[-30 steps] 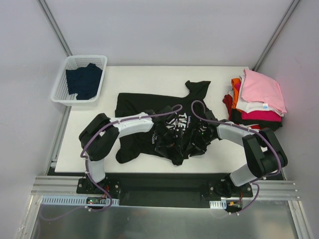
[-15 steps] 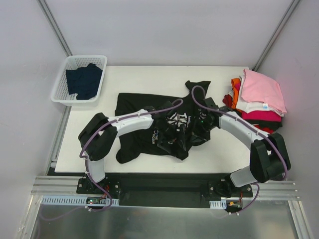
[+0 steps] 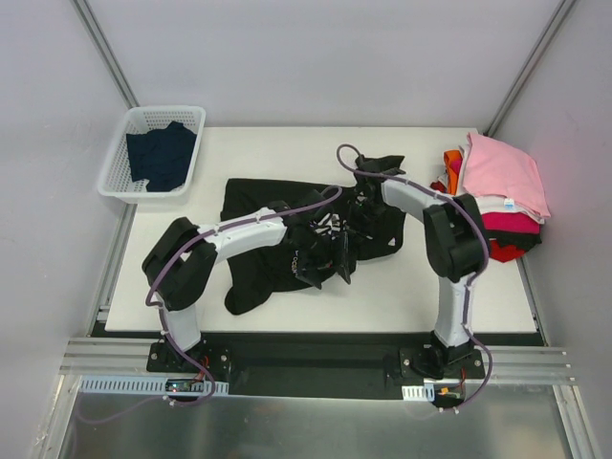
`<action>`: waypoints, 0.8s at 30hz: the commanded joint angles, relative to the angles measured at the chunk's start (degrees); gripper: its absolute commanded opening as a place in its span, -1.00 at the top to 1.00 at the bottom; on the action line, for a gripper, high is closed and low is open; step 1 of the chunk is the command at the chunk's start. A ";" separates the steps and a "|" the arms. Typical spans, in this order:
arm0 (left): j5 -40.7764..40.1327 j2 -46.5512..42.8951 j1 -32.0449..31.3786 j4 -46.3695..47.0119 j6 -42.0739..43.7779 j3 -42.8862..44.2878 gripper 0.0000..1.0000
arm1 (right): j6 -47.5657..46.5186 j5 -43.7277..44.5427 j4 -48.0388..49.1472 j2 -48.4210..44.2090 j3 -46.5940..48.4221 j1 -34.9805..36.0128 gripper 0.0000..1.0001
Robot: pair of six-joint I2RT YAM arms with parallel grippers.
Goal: Fold and stack the t-shirts
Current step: Flatten out the tshirt
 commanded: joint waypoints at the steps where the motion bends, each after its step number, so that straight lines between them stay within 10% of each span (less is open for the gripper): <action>1: -1.47 -5.54 -0.22 -0.27 -0.26 -2.13 -0.67 | -2.15 -4.10 0.75 7.92 6.58 0.14 0.76; 10: -0.59 -3.70 -0.22 -0.36 0.36 0.24 -0.67 | -5.75 -1.74 -1.61 -5.48 1.85 -3.36 0.22; 24: 0.99 -1.41 -0.30 -0.36 1.41 2.44 -0.67 | -7.18 1.25 -6.64 -20.62 -6.56 -5.31 0.18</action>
